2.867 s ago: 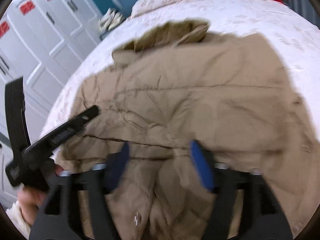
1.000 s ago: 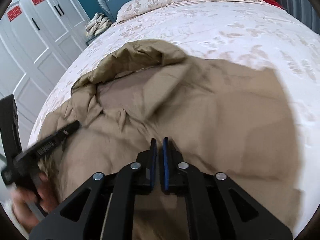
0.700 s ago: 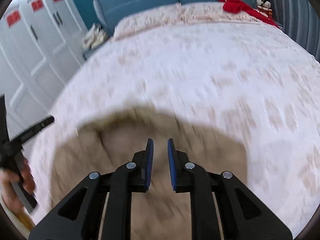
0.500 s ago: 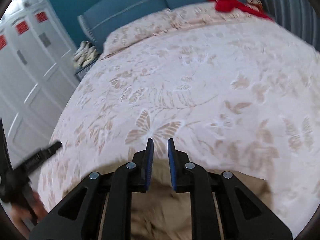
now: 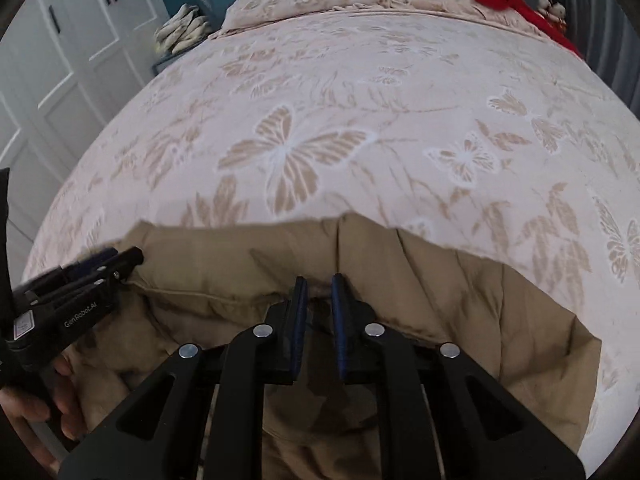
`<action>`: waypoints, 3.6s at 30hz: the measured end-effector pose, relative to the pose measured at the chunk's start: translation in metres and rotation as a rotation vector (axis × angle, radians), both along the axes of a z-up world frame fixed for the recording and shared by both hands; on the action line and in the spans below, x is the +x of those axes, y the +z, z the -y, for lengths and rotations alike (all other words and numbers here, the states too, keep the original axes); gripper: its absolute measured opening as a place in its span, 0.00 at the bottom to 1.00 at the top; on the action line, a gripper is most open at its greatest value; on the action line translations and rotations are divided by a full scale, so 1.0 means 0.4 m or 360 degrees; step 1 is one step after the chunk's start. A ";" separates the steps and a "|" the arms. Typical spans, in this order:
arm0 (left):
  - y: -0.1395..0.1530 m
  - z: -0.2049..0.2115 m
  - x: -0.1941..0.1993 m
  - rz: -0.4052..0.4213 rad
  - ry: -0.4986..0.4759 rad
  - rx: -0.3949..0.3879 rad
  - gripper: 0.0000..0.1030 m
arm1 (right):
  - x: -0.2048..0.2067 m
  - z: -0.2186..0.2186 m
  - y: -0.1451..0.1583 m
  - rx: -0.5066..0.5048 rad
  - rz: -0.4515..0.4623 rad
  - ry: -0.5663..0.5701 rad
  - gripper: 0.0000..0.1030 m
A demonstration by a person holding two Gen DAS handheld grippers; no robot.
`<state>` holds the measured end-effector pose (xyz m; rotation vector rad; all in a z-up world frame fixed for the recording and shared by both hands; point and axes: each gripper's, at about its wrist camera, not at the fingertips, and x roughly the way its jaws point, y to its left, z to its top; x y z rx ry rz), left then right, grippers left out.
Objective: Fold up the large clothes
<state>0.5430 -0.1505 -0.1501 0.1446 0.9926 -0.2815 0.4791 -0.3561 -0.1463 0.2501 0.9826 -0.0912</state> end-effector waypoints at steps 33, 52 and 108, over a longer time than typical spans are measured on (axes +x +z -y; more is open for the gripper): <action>-0.065 0.047 -0.049 0.0310 0.0047 0.0134 0.39 | -0.028 -0.037 -0.082 -0.0140 0.0171 -0.0057 0.09; -0.067 0.051 -0.048 0.0331 0.0052 0.0147 0.39 | -0.025 -0.037 -0.087 -0.0133 0.0180 -0.0054 0.09; 0.019 -0.713 -0.912 -0.0411 0.0295 -0.0542 0.04 | -1.299 -0.024 0.045 0.0481 0.0009 -0.0532 0.04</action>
